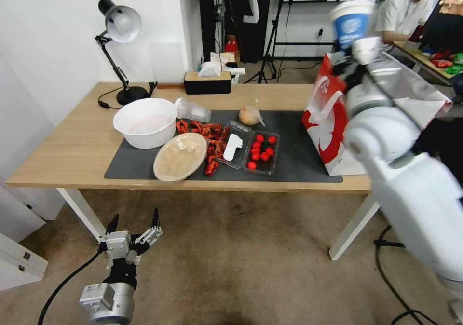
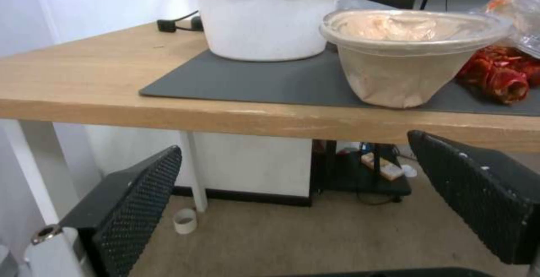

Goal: Pick up the trash from the table and place it into the takeout bag.

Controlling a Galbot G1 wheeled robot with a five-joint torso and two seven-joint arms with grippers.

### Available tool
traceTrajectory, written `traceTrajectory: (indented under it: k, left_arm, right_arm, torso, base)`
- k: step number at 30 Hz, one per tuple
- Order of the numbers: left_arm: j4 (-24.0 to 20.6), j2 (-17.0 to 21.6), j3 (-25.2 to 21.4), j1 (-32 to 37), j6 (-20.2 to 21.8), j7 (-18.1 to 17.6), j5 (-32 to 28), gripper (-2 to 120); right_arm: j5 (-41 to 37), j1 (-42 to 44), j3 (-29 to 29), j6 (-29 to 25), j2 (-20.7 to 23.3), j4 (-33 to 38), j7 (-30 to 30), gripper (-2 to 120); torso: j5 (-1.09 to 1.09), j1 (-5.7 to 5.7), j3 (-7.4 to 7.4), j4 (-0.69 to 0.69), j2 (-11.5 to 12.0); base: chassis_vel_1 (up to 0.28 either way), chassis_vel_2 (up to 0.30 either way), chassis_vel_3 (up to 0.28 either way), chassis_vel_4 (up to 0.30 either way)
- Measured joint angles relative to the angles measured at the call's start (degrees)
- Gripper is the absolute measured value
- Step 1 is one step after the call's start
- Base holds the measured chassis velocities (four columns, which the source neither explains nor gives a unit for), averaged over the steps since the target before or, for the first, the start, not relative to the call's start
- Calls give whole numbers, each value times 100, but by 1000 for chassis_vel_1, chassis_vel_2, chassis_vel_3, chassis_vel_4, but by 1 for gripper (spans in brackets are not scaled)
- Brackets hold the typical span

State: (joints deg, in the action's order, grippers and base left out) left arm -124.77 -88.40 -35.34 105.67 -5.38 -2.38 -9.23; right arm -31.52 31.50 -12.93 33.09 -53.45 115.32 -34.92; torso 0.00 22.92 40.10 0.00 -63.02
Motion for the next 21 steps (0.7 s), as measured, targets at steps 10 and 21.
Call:
traceTrajectory:
  k: [10,21]
  left_arm:
    - [71,40,42,-29,-3,7,-31,100]
    - [45,63,-26,25,-56,28,-86,100]
  right_arm:
    - [-443,564,-740,120,467,-311,75,40]
    - [-777,638,-754,158,488,-539,54,78]
  torso:
    - [1,0,0,0,1]
    - [0,0,0,0,1]
  base:
    - [0,0,0,0]
    - [0,0,0,0]
